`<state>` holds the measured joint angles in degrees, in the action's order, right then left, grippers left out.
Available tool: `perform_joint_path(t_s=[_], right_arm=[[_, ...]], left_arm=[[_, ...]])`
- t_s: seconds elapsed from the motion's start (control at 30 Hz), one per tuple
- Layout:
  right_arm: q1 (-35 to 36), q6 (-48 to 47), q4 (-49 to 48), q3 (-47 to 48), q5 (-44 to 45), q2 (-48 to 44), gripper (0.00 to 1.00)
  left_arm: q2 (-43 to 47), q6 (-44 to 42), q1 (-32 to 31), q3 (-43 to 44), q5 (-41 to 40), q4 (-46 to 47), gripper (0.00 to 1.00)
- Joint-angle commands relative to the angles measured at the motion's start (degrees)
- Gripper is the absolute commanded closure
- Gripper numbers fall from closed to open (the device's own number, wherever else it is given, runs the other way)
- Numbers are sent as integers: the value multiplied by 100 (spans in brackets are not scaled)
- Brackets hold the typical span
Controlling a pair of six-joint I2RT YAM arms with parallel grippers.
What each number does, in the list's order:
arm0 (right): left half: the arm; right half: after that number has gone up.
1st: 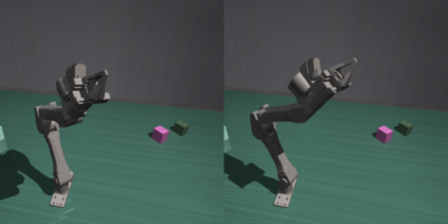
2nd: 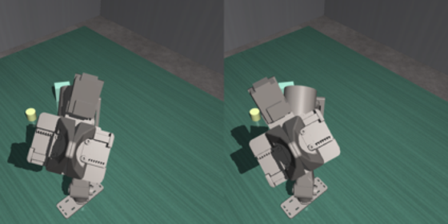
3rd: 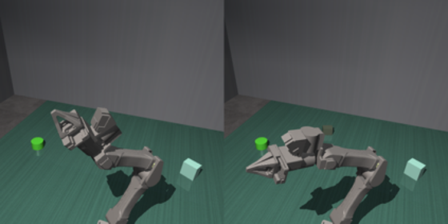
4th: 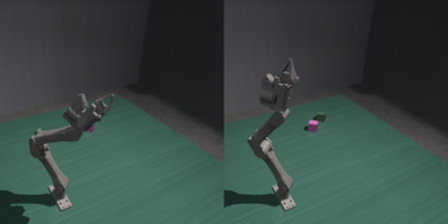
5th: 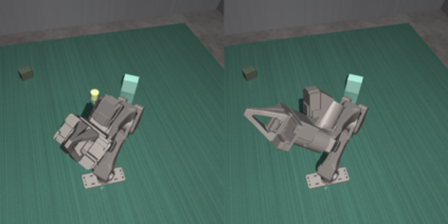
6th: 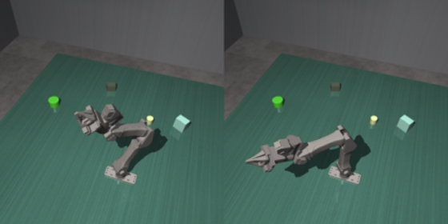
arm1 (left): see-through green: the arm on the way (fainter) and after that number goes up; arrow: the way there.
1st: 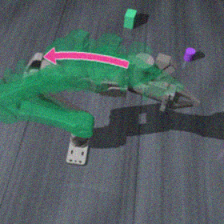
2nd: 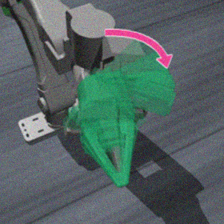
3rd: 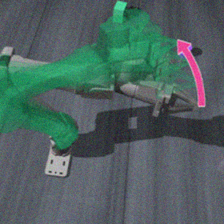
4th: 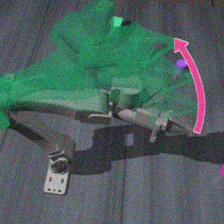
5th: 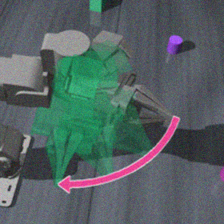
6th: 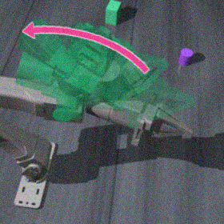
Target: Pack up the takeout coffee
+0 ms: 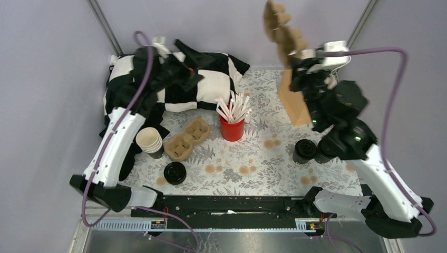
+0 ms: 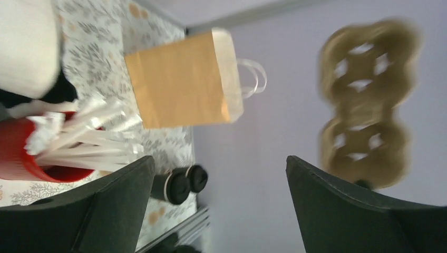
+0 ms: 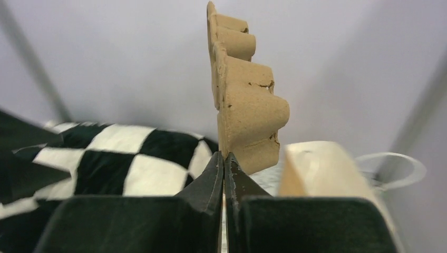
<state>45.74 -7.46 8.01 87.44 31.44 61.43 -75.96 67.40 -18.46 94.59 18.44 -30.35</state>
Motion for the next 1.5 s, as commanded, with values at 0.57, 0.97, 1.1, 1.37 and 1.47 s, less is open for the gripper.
perform_joint_path(t_s=[0.57,0.97,1.1,1.37,1.47], right_arm=[[9,4,2059,1975,1780,-1451,100],[14,505,2694,2170,1628,-1652,100],[14,531,2786,2196,1594,-1669,100],[14,621,2947,2278,1468,-1630,100],[13,655,3002,2269,1437,-1610,100]], left_arm=[[-4053,-4348,-3901,2628,-3963,3446,11],[-5708,-5028,-4026,3928,-5224,4438,29],[-6119,-5047,-3999,4339,-5039,4674,35],[-6377,-4968,-3923,4586,-4865,4810,73],[-6233,-4870,-3843,4537,-4628,4705,90]])
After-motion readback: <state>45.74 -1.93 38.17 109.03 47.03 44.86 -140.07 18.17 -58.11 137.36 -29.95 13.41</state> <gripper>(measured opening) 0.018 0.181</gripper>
